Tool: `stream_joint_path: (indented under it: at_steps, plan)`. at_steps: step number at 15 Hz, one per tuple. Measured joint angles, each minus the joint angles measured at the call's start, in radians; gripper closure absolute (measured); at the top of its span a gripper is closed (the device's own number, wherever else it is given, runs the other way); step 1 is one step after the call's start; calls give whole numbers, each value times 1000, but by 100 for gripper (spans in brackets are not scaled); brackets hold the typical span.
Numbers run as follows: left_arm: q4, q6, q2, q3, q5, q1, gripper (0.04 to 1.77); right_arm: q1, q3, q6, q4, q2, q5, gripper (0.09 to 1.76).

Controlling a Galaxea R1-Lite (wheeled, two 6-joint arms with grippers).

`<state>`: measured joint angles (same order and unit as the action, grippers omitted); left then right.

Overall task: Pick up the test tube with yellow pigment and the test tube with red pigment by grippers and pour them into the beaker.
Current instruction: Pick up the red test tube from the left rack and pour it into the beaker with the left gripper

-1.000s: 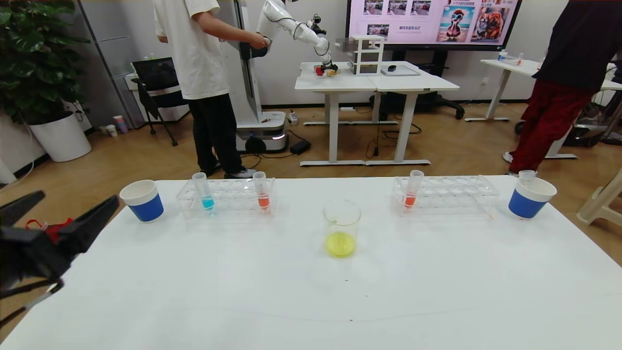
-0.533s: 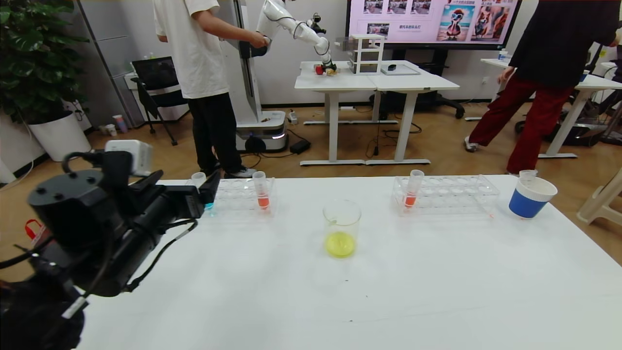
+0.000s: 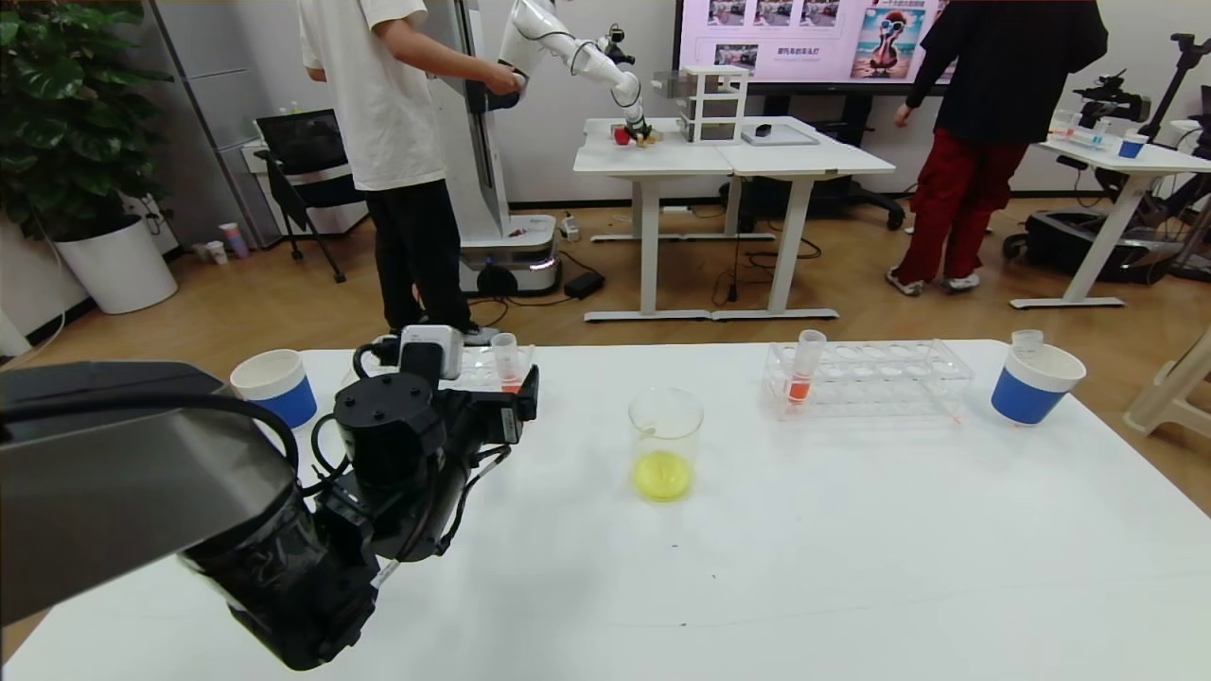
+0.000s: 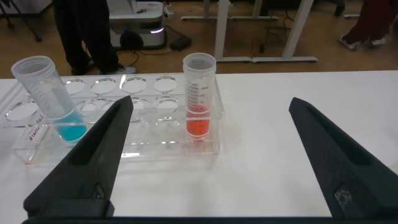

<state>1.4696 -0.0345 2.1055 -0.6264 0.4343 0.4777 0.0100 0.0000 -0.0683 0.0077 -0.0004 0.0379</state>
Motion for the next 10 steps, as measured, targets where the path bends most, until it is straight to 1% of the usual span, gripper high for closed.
stream_joint_path:
  at_steps: [2, 4, 8, 10]
  plan:
    - [1, 0, 44, -51, 0, -5, 6, 0, 0, 0, 0, 0, 0, 11]
    - [-7, 5, 87, -127, -7, -16, 6, 0, 0, 0, 0, 0, 0, 11]
    - [-89, 9, 181, -335, -38, -62, 6, 0, 0, 0, 0, 0, 0, 11]
    - [-126, 9, 223, -417, -47, -78, 6, 0, 0, 0, 0, 0, 0, 11]
